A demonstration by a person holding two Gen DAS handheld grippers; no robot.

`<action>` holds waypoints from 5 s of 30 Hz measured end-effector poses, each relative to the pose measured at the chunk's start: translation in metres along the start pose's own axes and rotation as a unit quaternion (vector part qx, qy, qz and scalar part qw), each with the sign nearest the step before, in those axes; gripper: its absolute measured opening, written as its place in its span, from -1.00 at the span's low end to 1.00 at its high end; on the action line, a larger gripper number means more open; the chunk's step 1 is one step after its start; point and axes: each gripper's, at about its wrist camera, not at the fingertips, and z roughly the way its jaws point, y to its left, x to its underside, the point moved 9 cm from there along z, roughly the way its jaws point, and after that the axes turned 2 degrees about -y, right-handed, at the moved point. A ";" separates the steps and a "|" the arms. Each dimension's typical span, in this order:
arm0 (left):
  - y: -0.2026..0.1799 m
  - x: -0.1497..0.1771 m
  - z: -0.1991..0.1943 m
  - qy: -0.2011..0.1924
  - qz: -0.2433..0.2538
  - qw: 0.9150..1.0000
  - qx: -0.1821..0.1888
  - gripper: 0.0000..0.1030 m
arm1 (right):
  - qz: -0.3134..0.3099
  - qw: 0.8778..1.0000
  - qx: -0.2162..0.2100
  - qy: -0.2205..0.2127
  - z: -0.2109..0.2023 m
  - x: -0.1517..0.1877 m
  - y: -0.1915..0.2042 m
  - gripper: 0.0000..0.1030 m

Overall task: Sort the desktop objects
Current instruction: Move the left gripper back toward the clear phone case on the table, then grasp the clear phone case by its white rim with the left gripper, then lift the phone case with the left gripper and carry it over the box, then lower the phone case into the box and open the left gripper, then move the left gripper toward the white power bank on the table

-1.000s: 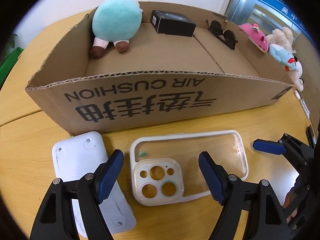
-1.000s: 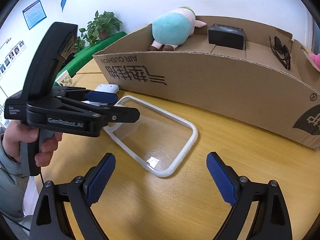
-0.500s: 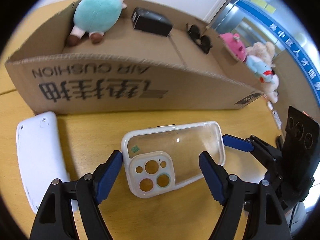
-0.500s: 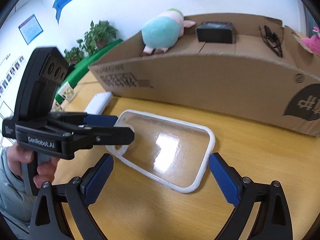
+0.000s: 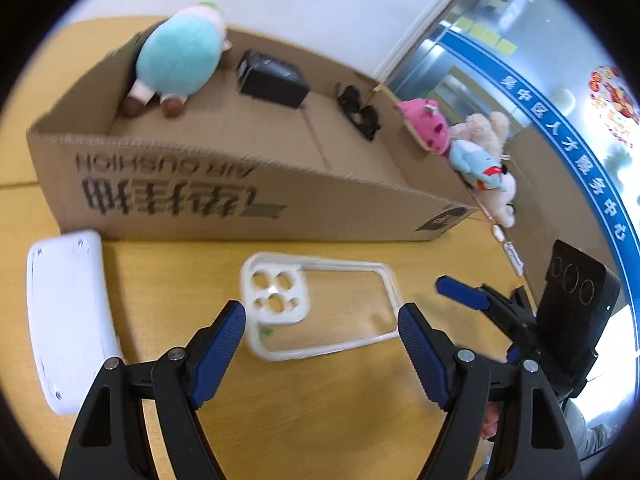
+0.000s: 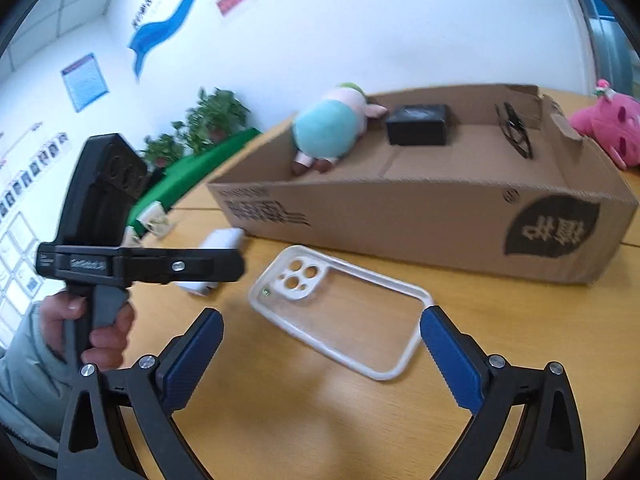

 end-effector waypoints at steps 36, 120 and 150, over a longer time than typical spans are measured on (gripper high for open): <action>-0.053 -0.063 -0.060 -0.098 0.070 0.992 -0.033 -0.86 | -0.010 0.987 0.145 -0.068 -0.058 -0.061 -0.043 -0.77; -0.062 -0.133 -0.078 -0.216 0.143 0.948 -0.186 0.52 | -0.048 0.968 0.232 -0.078 -0.032 -0.146 -0.028 0.99; 0.039 -0.081 -0.100 -0.159 0.064 0.961 -0.216 0.52 | -0.082 0.976 0.192 -0.066 0.003 -0.132 0.003 0.99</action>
